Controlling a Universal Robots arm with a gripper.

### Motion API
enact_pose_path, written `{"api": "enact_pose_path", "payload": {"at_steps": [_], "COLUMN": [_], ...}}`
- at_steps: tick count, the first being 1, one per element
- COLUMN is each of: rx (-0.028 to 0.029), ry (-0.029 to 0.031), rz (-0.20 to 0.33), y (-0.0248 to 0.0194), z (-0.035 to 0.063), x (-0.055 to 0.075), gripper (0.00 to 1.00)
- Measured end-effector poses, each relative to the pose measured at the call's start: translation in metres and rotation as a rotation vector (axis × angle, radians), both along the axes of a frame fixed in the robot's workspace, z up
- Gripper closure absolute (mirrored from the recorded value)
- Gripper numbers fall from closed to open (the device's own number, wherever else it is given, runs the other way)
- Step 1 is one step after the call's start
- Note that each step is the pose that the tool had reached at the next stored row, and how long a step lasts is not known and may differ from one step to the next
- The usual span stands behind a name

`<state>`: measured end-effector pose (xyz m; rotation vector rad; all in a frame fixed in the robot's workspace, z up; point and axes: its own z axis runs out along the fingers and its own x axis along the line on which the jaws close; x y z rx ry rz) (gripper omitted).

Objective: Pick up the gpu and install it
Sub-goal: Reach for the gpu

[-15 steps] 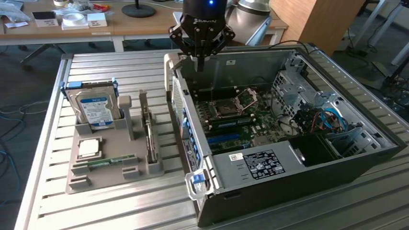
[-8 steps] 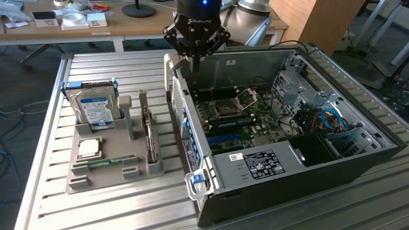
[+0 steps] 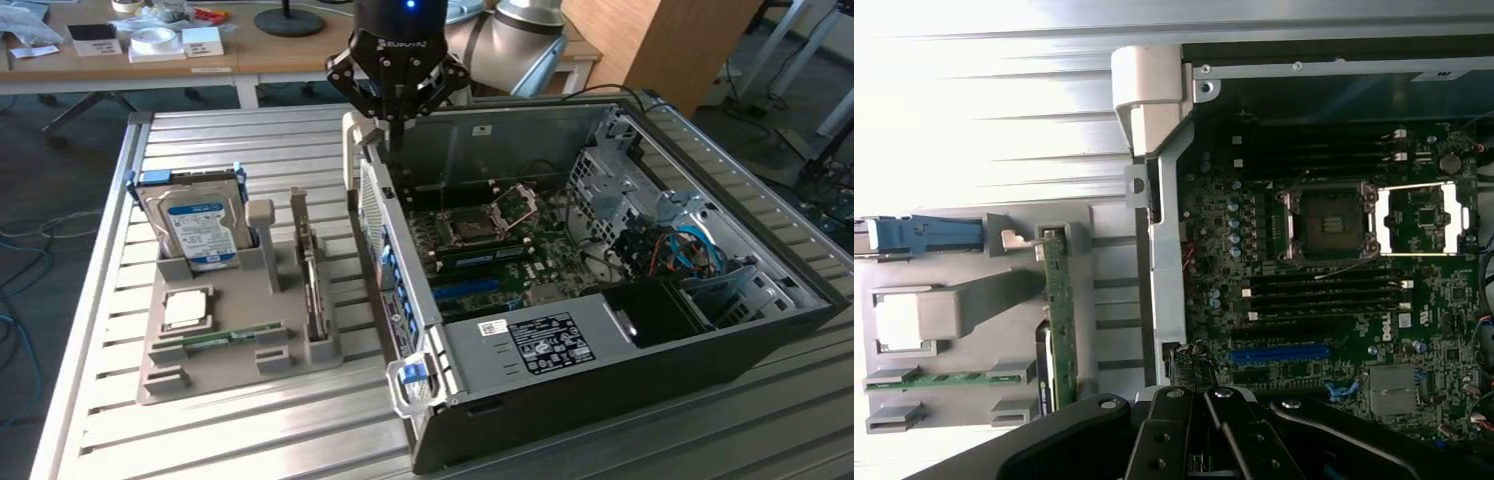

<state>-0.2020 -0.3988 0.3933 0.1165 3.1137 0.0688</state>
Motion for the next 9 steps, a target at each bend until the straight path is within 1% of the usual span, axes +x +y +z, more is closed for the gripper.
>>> {"api": "enact_pose_path", "payload": {"at_steps": [9], "rx": [0.0001], "ry": [0.0], "rz": [0.0], "y": [0.0005], "z": [0.0], "x": [-0.017], "gripper": [0.89]}}
